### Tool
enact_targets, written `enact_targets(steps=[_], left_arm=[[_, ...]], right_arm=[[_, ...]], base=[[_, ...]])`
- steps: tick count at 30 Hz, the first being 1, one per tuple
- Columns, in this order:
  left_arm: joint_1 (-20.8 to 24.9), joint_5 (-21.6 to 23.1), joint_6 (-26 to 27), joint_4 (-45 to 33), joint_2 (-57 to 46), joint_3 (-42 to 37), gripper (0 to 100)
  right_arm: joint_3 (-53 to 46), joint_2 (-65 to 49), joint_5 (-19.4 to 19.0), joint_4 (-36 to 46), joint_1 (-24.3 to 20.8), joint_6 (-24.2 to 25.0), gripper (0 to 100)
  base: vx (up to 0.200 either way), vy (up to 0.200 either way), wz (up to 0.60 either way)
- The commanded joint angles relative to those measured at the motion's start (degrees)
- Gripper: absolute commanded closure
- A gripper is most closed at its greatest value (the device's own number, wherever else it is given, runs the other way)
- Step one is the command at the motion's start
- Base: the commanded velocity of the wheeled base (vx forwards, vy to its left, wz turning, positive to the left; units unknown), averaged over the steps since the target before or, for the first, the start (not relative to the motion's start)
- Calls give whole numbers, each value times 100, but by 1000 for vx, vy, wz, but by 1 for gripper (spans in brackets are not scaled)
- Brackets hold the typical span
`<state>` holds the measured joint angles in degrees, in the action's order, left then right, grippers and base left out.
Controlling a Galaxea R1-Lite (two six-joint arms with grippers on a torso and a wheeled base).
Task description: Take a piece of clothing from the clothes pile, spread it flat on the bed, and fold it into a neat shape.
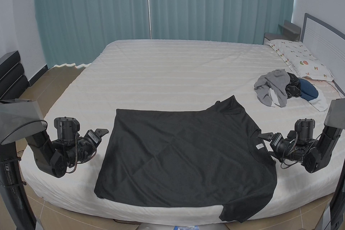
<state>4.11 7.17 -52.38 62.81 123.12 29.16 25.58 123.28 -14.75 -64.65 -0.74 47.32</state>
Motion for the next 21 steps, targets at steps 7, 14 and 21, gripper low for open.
enact_targets(steps=[7, 14, 21], left_arm=[[-94, 795, 193, 65, -175, -692, 0], [-182, 1032, 976, 39, 10, -982, 0], [-94, 540, 1494, 118, 563, -895, 0]], right_arm=[[-343, -103, -63, 5, -40, -39, 0], [-360, -112, -81, 13, -49, -39, 0], [-369, -112, -81, 5, -57, -39, 0]], base=[[-86, 0, 0], [0, 0, 0], [0, 0, 0]])
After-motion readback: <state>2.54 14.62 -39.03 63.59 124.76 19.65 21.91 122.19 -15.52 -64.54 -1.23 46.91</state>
